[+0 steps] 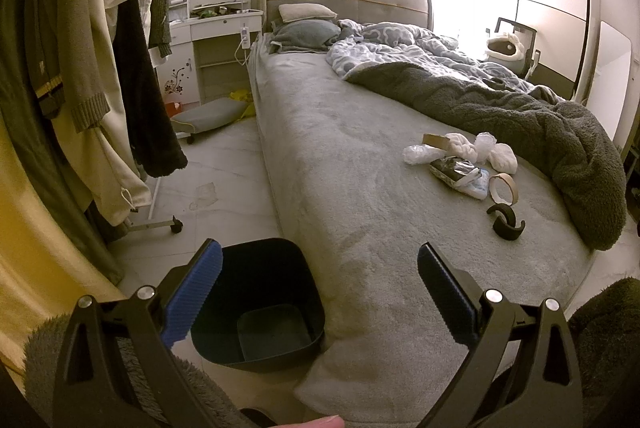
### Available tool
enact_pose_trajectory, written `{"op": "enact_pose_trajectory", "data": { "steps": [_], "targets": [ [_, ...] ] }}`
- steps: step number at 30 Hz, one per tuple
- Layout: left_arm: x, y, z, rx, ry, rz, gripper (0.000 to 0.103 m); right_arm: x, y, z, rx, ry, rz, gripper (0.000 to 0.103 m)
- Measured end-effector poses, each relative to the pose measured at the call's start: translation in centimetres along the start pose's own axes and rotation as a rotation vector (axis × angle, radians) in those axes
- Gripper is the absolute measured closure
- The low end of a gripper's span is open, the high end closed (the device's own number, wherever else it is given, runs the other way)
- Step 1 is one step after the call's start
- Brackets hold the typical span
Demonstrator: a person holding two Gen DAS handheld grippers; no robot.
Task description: Collect trash
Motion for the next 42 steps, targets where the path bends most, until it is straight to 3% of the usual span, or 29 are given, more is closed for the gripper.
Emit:
{"op": "enact_pose_trajectory", "data": {
  "steps": [19, 30, 35, 37, 39, 42],
  "targets": [
    [0.5, 0.2, -0.4, 0.004, -0.005, -0.019, 0.003, 0.1, -0.1, -0.1, 0.002, 0.005, -0.002, 0.002],
    [-0.5, -2.3, -0.4, 0.079, -0.022, -0.035, 0.004, 1.3, 0.3, -0.1, -0.057, 0.081, -0.028, 0.002],
    [-0.3, -2.8, -0.5, 0.084, -0.006, -0.076, 0.007, 2.2, 0.1, 0.5, -0.031, 0.081, 0.004, 0.003],
    [-0.3, -3.0, -0.4, 0.082, -0.002, -0.1, 0.016, 2.7, 0.2, 0.9, -0.026, 0.086, 0.024, 0.005],
    [-0.2, -3.2, -0.4, 0.079, 0.005, -0.124, 0.019, 3.5, 0.3, 1.5, -0.022, 0.09, 0.027, 0.013],
    [-0.1, -4.3, -0.4, 0.084, 0.019, -0.183, 0.021, 4.9, 0.4, 2.0, -0.016, 0.104, 0.04, 0.015]
  ]
}}
Point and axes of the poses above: each gripper's, at about its wrist camera, not at the fingertips, and x roughly the way its jaws point, y to its left, z to its top, the point moved 7 cm from there along x, roughly the way its jaws point, and after that the axes turned 5 degrees about -z, right-handed, at the moved point
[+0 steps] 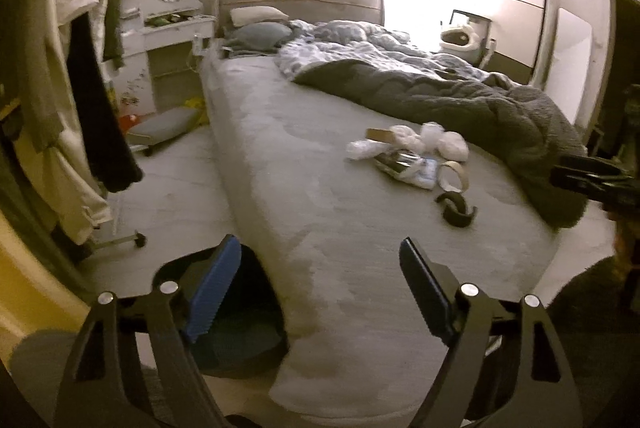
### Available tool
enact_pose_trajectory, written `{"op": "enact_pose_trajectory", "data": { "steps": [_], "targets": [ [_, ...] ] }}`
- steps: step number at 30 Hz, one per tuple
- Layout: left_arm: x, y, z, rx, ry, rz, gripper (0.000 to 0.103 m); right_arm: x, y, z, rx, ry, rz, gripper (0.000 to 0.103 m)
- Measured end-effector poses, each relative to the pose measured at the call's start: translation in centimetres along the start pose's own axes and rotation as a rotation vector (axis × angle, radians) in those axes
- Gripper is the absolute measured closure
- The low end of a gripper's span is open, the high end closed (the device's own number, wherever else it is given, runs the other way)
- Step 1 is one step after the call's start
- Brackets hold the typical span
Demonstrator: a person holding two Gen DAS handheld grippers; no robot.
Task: Collect trash
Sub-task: 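Move the right tool to the brown tape roll and close on it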
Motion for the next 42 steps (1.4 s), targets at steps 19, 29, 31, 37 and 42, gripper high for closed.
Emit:
{"op": "enact_pose_trajectory", "data": {
  "steps": [19, 29, 31, 37, 42],
  "targets": [
    [6.8, -9.9, -1.3, 0.18, 0.132, -0.233, 0.04, 9.2, -2.8, 2.5, -0.035, 0.122, 0.073, 0.041],
    [11.4, -13.3, -2.0, 0.167, 0.204, -0.287, 0.047, 13.8, -3.6, 3.1, -0.021, 0.182, 0.143, 0.05],
    [12.3, -14.0, -2.2, 0.172, 0.214, -0.293, 0.047, 14.5, -3.5, 2.9, -0.017, 0.193, 0.164, 0.052],
    [14.4, -15.4, -1.9, 0.166, 0.221, -0.284, 0.047, 16.2, -3.0, 2.9, -0.035, 0.217, 0.19, 0.065],
    [16.0, -15.9, -1.6, 0.148, 0.218, -0.273, 0.047, 17.3, -3.0, 2.6, -0.045, 0.237, 0.2, 0.081]
  ]
}}
Point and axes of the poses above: each gripper's, at about its wrist camera, not at the fingertips, and x roughly the way its jaws point, y to its left, z to its top, the point moved 7 cm from there along x, roughly the way its jaws point, and after that the axes turned 5 degrees about -z, right-handed, at the moved point
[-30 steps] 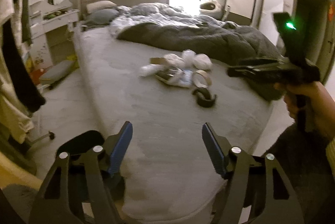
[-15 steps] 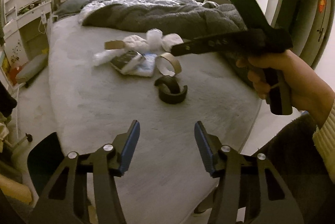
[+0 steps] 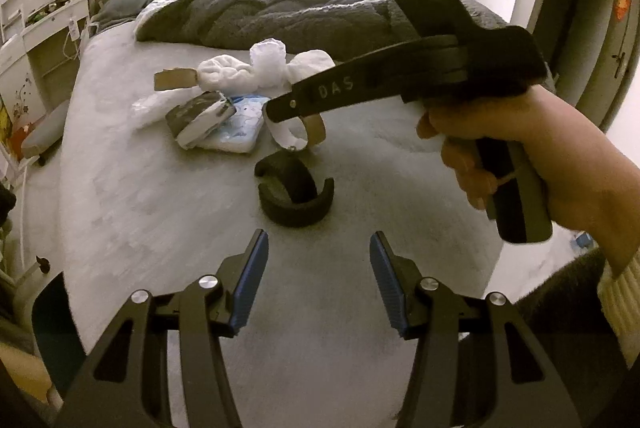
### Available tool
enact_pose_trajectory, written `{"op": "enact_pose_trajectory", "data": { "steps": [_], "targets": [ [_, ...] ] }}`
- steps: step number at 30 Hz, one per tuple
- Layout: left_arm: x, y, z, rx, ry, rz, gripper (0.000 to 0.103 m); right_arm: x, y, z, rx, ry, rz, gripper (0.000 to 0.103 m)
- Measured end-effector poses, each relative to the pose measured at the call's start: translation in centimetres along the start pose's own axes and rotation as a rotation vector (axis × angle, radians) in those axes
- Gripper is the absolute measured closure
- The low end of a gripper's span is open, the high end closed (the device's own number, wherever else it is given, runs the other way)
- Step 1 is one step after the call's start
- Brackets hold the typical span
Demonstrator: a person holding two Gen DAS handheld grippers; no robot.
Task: Collect trash
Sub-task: 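Move the right tool to the brown tape roll and close on it, then lift the tape roll with the right tool and carry it over the bin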
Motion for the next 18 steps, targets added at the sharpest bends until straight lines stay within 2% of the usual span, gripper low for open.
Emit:
{"op": "enact_pose_trajectory", "data": {
  "steps": [11, 13, 18],
  "targets": [
    [2.9, 1.0, 1.6, -0.029, 0.0, 0.03, 0.051, -2.2, -1.8, 0.5, 0.061, -0.069, 0.023, 0.081],
    [3.2, 0.9, 1.8, -0.02, 0.001, 0.034, 0.058, -2.5, -1.9, 0.8, 0.065, -0.083, 0.023, 0.081],
    [3.6, 1.1, 1.9, -0.014, 0.014, 0.048, 0.063, -2.4, -2.7, 0.9, 0.078, -0.084, 0.015, 0.081]
  ]
}}
Point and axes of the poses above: each gripper's, at about its wrist camera, not at the fingertips, and x roughly the way its jaws point, y to its left, z to its top, the point moved 7 cm from there along x, roughly the way its jaws point, and after that the axes turned 5 degrees about -z, right-handed, at the moved point
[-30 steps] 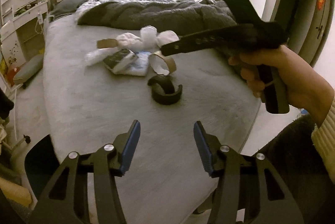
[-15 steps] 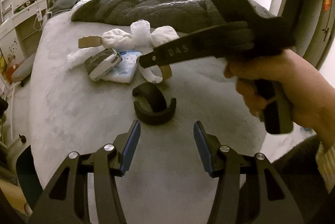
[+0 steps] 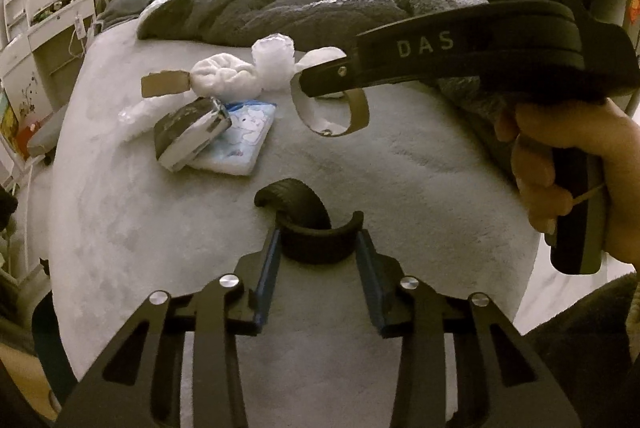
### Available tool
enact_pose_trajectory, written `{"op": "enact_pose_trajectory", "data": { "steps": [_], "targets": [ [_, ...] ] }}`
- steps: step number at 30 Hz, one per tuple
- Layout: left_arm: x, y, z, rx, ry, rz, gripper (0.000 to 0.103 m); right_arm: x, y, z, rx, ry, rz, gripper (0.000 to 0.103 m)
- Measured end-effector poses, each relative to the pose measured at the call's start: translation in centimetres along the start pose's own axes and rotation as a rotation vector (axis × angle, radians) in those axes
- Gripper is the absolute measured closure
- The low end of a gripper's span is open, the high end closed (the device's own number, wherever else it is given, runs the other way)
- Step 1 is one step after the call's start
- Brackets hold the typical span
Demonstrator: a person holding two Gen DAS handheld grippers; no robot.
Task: Collect trash
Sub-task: 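Lift the tape roll with the right tool and carry it over the bin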
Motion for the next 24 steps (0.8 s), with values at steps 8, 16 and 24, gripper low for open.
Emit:
{"op": "enact_pose_trajectory", "data": {
  "steps": [8, 16, 24],
  "targets": [
    [-0.6, 0.2, 0.0, -0.01, -0.002, -0.039, 0.068, -0.3, 0.1, 0.7, 0.014, -0.028, -0.007, 0.081],
    [-0.3, -0.5, 0.2, 0.027, -0.011, -0.008, 0.04, -0.3, -0.8, 0.8, 0.042, -0.036, -0.023, 0.081],
    [-0.1, 0.9, 0.2, -0.029, 0.003, -0.03, 0.057, 0.0, 0.0, 1.4, 0.028, -0.038, -0.029, 0.081]
  ]
}}
Point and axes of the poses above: each gripper's, at about its wrist camera, not at the fingertips, and x roughly the way its jaws point, y to its left, z to its top, the point moved 7 cm from there along x, roughly the way its jaws point, and after that the axes turned 5 degrees about -z, right-handed, at the moved point
